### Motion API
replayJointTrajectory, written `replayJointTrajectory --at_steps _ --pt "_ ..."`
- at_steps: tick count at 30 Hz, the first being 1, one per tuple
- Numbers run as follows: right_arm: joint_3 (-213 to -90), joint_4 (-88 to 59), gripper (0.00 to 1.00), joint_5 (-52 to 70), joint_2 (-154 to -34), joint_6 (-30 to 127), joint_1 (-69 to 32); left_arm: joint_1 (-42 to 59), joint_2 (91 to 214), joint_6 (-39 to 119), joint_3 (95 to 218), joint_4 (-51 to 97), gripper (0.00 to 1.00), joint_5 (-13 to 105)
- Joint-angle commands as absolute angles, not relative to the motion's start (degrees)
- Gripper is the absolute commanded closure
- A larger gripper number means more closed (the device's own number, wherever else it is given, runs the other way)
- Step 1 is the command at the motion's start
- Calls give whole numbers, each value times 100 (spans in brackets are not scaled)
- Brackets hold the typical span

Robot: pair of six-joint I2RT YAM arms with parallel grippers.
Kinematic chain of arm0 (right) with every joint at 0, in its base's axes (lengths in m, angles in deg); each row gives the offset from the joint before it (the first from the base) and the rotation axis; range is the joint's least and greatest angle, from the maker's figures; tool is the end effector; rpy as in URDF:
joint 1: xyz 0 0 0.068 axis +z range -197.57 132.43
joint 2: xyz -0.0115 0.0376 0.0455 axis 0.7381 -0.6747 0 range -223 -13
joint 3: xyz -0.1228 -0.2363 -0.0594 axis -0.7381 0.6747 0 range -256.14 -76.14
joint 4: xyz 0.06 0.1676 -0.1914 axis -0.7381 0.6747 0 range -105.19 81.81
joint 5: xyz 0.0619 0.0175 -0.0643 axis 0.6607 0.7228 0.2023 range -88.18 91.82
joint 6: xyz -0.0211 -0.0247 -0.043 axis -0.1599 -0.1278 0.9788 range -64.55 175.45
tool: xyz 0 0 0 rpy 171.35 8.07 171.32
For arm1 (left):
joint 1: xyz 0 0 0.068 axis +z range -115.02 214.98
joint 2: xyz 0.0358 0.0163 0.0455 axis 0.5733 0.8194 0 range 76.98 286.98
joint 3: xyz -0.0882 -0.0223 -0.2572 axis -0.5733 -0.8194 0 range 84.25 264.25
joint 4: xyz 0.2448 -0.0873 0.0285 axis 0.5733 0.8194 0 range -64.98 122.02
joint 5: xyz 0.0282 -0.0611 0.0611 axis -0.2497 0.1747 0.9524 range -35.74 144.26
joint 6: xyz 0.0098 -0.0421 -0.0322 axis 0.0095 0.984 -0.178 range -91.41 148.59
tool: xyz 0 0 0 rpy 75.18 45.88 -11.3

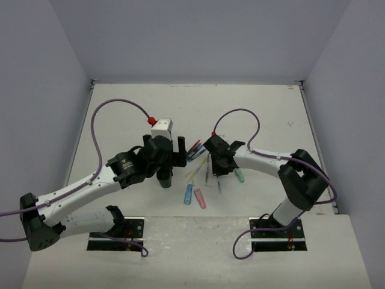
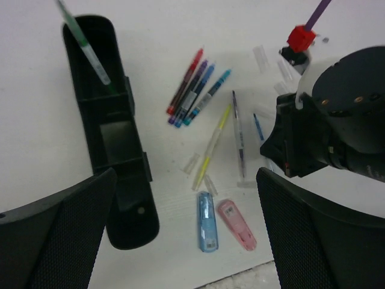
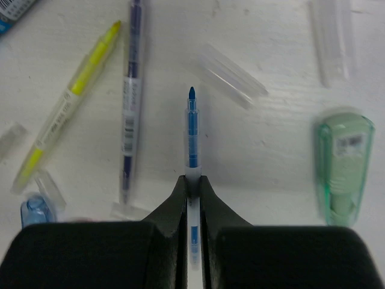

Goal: Sort the stationery into containers
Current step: Pick up the pen from the center of the board, then close the pen cap on the pen.

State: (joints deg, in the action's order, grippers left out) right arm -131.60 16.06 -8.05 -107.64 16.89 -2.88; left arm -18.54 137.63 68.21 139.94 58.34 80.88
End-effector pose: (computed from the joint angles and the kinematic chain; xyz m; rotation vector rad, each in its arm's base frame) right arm 0.2216 0.2107 0.1657 -0.1068 2.7682 0.1384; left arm 0.1454 -0.1698 0.3166 0.0156 2.1871 -0.4112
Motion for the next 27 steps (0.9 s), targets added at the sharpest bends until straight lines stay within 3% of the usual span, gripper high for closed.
replayJointTrajectory --at_steps 1,5,10,14,15,21,25,27 --pt "-13073 2499 100 -1411 -9350 1484 -231 -2674 14448 8746 14155 6009 0 8764" --pt "-13254 3157 100 -1884 -7880 1569 -325 -3361 14885 10836 14150 6250 0 9300" --pt "-13475 3584 100 -1937 -7068 2018 -925 -3808 16209 12901 14972 7127 2 9097" --pt "-13442 3596 100 -1805 -6812 2230 -1135 -3789 17637 13883 16405 8395 20 8637" --pt "-13415 3596 100 -1796 -6777 2248 -1136 -3788 17766 13992 16542 8536 20 8583" --pt "-13252 3565 100 -1727 -6716 2297 -1136 -3788 18040 14755 16310 8257 30 8212" --pt "-13179 3463 100 -1606 -6618 2384 -1136 -3714 18284 14842 16282 8215 52 8301" --pt "-13134 3351 100 -1465 -6508 2396 -1136 -3568 18494 14618 16372 8126 53 8248"
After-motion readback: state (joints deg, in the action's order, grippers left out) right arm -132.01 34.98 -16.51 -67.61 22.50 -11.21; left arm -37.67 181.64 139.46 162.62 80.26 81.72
